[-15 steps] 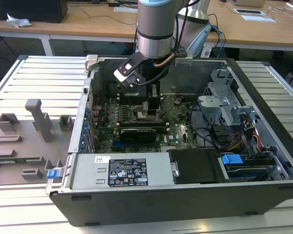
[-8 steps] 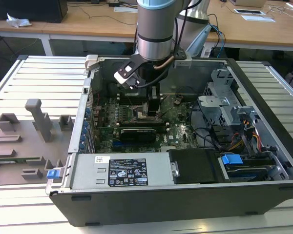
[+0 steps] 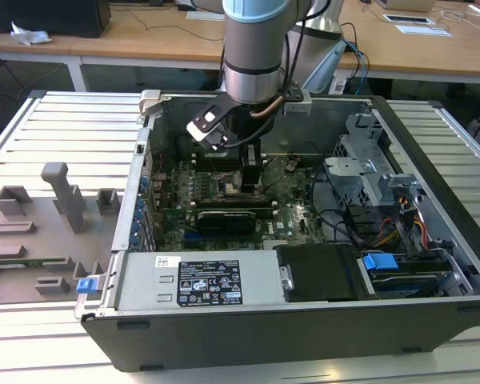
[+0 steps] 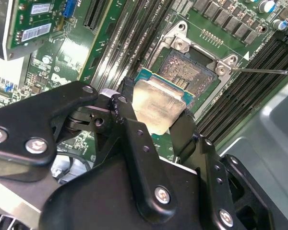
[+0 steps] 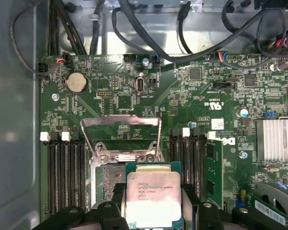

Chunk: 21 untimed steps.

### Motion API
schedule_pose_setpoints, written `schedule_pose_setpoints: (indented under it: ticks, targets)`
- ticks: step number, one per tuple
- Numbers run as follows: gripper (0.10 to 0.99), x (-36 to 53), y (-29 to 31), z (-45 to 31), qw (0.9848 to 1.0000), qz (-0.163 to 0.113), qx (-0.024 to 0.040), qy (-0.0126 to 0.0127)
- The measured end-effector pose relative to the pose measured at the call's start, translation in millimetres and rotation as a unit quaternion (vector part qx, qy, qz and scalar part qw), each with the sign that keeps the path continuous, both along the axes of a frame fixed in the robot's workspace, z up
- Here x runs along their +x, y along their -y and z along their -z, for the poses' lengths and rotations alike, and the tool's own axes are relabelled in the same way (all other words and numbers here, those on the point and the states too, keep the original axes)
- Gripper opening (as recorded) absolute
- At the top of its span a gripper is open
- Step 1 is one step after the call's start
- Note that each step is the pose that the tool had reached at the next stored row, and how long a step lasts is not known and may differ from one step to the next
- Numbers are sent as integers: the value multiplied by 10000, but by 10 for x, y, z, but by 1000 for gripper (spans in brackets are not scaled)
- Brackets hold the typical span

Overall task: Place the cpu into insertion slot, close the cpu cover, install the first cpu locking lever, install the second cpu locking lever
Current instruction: 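Place the cpu into insertion slot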

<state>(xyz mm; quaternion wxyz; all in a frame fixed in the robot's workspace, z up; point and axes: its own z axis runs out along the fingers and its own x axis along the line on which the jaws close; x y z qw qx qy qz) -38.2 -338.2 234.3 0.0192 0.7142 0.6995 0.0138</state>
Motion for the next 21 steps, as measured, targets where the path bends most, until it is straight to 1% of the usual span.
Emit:
schedule_pose_setpoints:
  ticks: [4, 6, 11, 21]
  targets:
    - [545, -45, -12, 9, 10000, -15, -1, 0]
    - [545, -53, -13, 10, 10000, -17, 0, 0]
    - [545, -55, -14, 23, 10000, -20, 1, 1]
    - [545, -55, -13, 100, 10000, -20, 0, 0]
